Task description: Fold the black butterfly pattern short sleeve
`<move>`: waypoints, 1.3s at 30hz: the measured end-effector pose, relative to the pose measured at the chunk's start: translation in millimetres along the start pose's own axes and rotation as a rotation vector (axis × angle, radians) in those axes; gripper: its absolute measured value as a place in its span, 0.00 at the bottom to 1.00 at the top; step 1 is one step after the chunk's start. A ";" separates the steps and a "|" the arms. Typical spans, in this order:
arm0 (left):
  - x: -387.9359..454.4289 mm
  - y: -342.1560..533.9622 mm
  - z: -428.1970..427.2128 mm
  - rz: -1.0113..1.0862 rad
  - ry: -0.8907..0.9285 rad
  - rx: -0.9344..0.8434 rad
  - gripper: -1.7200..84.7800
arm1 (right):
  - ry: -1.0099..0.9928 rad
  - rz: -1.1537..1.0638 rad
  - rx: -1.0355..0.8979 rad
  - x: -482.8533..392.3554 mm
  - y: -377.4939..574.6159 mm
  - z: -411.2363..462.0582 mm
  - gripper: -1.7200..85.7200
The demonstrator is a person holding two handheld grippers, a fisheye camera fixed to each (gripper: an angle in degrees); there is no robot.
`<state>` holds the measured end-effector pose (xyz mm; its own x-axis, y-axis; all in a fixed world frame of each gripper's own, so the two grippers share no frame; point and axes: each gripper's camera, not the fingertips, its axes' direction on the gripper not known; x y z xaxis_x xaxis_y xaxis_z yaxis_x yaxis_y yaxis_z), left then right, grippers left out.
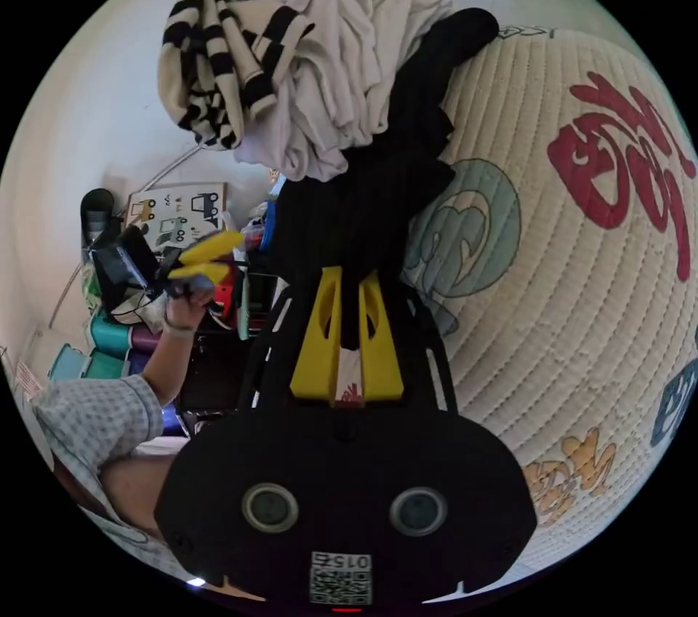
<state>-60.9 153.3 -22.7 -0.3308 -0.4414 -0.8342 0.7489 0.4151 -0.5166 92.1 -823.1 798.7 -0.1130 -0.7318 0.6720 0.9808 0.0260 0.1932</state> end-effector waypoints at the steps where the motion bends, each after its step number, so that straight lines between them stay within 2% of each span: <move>1: 17.6 2.6 15.2 0.023 0.041 -0.038 0.18 | -0.039 -0.004 0.031 -4.1 7.1 -7.1 0.04; 8: 147.6 3.9 78.0 0.327 -0.012 -0.238 0.16 | -0.309 0.005 0.185 -14.0 118.0 -78.2 0.03; 10: 217.0 0.7 107.1 0.548 -0.066 -0.363 0.13 | -0.341 0.067 0.250 -10.6 179.1 -101.3 0.03; 11: 235.4 1.6 113.9 0.603 -0.091 -0.380 0.12 | -0.346 0.087 0.268 -9.8 195.2 -106.4 0.03; 13: 306.2 13.0 139.7 0.849 -0.204 -0.422 0.06 | -0.352 0.170 0.352 -8.1 260.6 -126.1 0.03; 16: 376.5 34.4 153.5 1.108 -0.277 -0.385 0.03 | -0.339 0.263 0.491 -12.3 337.4 -151.7 0.02; 19: 428.8 55.1 148.8 1.268 -0.287 -0.286 0.02 | -0.353 0.313 0.640 -23.7 403.2 -176.2 0.02; 24: 476.6 79.1 142.0 1.388 -0.259 -0.162 0.01 | -0.210 0.321 0.715 -59.9 478.6 -208.9 0.02; 26: 484.8 81.4 138.4 1.397 -0.254 -0.113 0.01 | -0.134 0.326 0.725 -74.1 501.2 -220.9 0.03; 29: 486.4 67.6 123.5 1.325 -0.154 -0.039 0.01 | -0.038 0.318 0.759 -99.0 534.6 -243.9 0.03; 32: 466.6 27.1 95.8 1.117 0.123 0.002 0.01 | 0.003 0.252 0.785 -124.2 550.0 -270.4 0.04; 36: 392.1 -33.6 95.6 0.709 0.508 0.060 0.01 | 0.158 0.169 0.806 -134.9 539.4 -307.4 0.08; 37: 365.7 -46.2 113.7 0.580 0.576 0.056 0.01 | 0.170 0.204 0.798 -124.6 535.0 -312.8 0.09; 39: 330.0 -55.5 149.6 0.416 0.535 0.025 0.01 | 0.193 0.241 0.797 -111.3 536.0 -314.6 0.09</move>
<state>-125.7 -134.4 -240.4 -0.2457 0.2083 -0.9467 0.8864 0.4436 -0.1324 680.3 -941.9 602.6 0.1841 -0.7460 0.6400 0.5612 0.6143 0.5547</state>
